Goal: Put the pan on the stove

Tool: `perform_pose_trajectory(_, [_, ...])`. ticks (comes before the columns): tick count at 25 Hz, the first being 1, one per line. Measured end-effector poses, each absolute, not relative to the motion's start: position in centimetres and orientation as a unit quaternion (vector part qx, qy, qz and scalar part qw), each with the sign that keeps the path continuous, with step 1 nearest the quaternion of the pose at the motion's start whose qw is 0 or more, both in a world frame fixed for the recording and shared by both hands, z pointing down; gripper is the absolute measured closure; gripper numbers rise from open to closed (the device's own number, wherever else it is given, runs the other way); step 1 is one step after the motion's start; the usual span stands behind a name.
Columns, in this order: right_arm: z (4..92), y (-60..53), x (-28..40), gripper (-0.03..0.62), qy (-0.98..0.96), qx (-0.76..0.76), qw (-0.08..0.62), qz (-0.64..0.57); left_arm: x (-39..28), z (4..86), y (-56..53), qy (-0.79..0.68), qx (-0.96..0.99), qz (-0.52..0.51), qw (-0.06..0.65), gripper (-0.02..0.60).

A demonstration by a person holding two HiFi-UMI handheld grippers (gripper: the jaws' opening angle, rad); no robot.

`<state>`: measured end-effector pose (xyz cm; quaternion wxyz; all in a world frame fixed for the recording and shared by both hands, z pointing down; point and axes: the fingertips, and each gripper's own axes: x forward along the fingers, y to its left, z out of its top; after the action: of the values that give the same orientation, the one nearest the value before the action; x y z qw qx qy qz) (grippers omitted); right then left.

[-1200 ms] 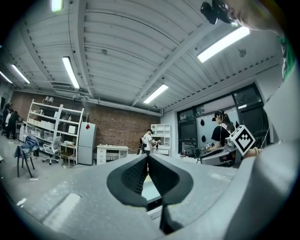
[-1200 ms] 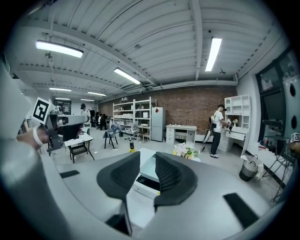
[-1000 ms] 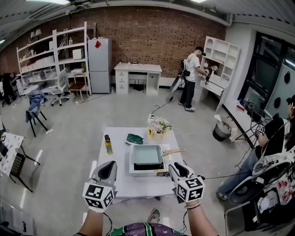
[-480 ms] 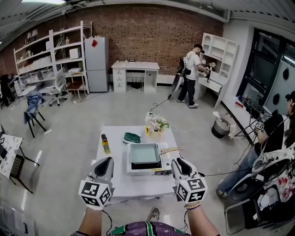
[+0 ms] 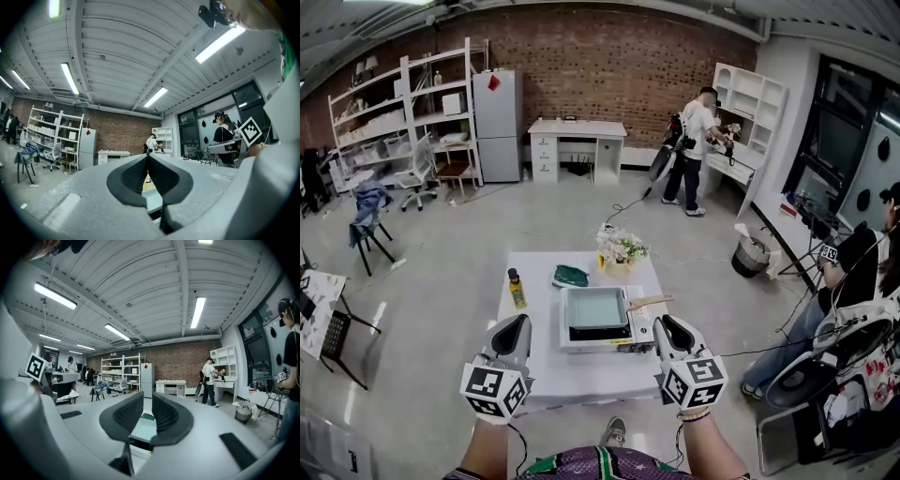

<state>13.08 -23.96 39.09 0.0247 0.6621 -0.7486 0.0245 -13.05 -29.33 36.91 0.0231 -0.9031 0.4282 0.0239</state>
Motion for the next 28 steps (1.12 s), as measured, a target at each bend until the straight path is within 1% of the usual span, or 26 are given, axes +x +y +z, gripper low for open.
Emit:
perform_pose_trajectory(11, [38.1, -24.0, 12.3, 0.570, -0.757, 0.653, 0.014, 0.010, -13.1, 37.0, -29.4, 0.430, -0.902, 0.027, 0.014, 0.563])
perform_pose_trajectory(17, [38.2, -23.8, 12.9, 0.591, -0.747, 0.665, -0.007, 0.010, -12.7, 37.9, -29.6, 0.430, -0.902, 0.024, 0.010, 0.563])
perform_pose_trajectory(28, [38.1, -24.1, 13.9, 0.594, -0.739, 0.674, -0.003, 0.010, -12.3, 38.1, -29.8, 0.430, -0.903, 0.020, 0.006, 0.563])
